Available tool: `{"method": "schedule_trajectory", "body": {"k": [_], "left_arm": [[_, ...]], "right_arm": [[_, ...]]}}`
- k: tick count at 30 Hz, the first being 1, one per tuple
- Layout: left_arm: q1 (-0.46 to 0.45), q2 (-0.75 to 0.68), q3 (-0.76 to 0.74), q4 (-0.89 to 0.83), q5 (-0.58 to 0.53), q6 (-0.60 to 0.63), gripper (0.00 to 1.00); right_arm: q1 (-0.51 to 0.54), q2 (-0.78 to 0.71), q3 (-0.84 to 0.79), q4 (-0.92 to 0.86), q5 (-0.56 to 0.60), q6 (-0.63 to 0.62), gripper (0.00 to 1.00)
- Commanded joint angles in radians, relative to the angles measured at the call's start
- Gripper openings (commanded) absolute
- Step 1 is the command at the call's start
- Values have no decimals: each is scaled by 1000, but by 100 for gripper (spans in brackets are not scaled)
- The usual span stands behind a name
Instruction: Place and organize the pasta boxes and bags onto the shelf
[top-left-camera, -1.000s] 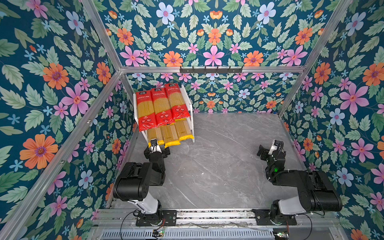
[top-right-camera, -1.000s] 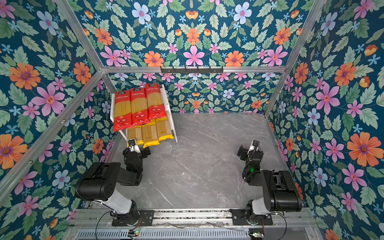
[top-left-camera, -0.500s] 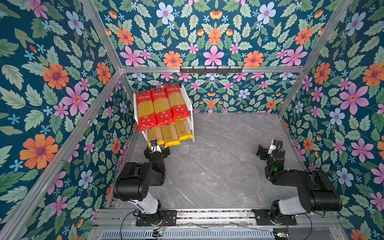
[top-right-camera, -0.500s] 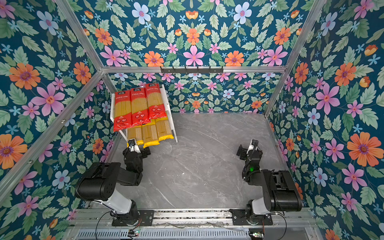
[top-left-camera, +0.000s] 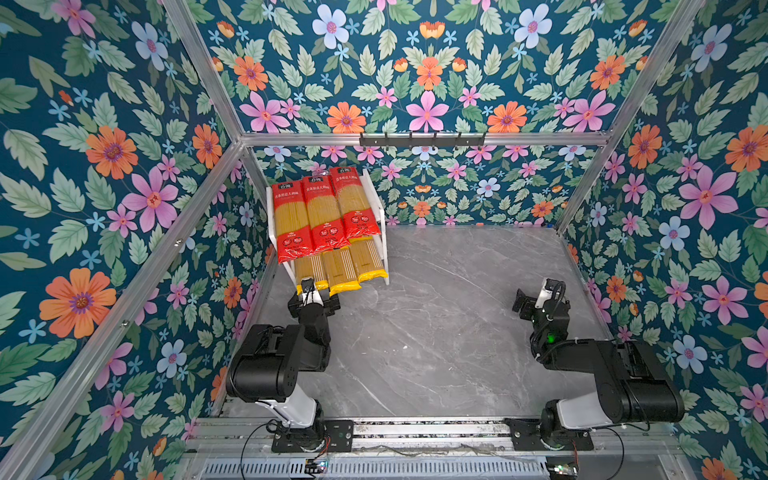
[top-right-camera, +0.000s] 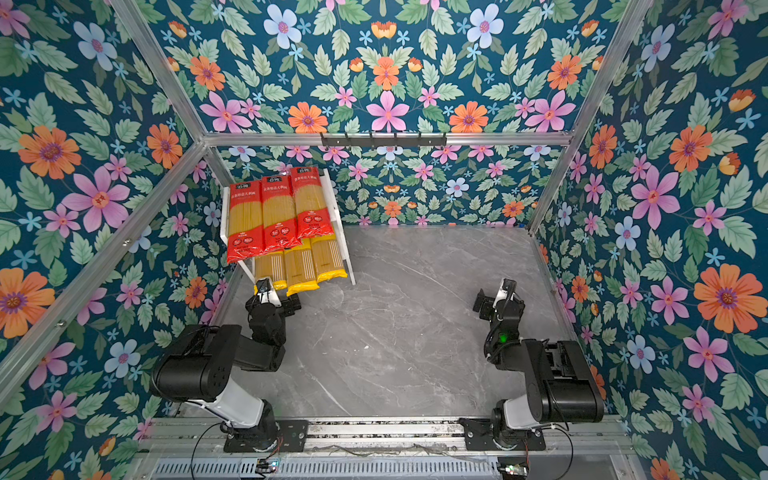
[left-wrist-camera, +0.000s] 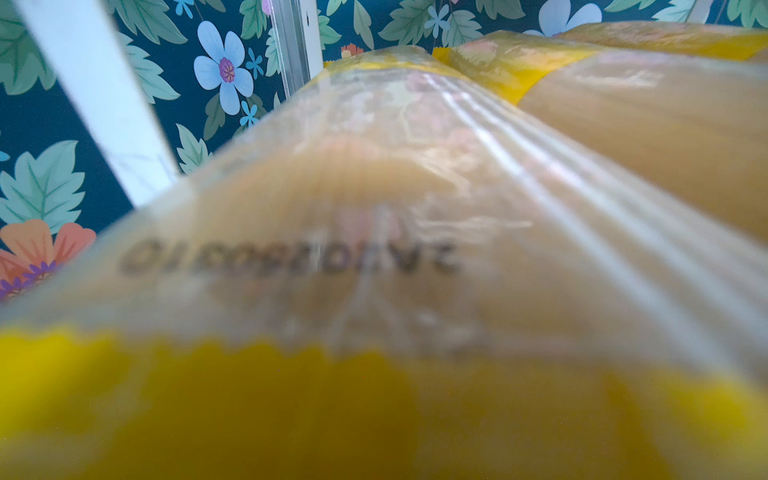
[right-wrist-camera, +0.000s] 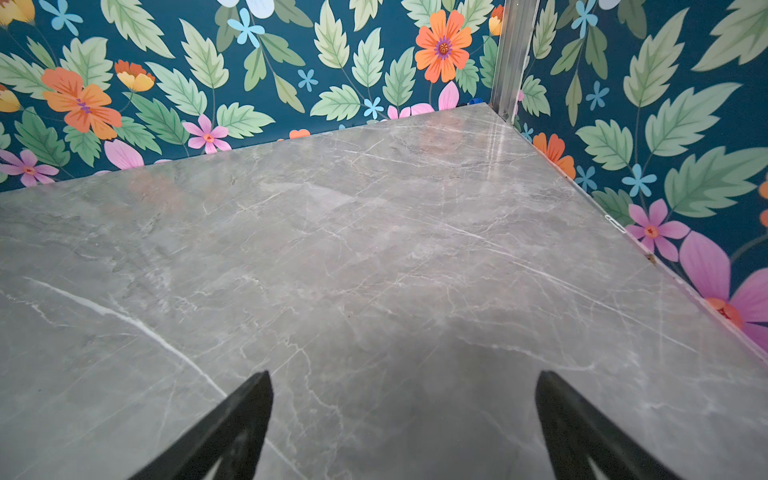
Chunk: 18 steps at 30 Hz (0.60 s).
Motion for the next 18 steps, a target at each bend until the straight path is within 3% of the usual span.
{"method": "schedule_trajectory", "body": {"k": [1,18], "left_arm": [[2,-1,0,-20,-3,-3,100],[-1,1,2,-22,3,1,100]], "right_arm": [[1,1,5,8,0,-10,99],[2,1,7,6,0,-11,99]]}}
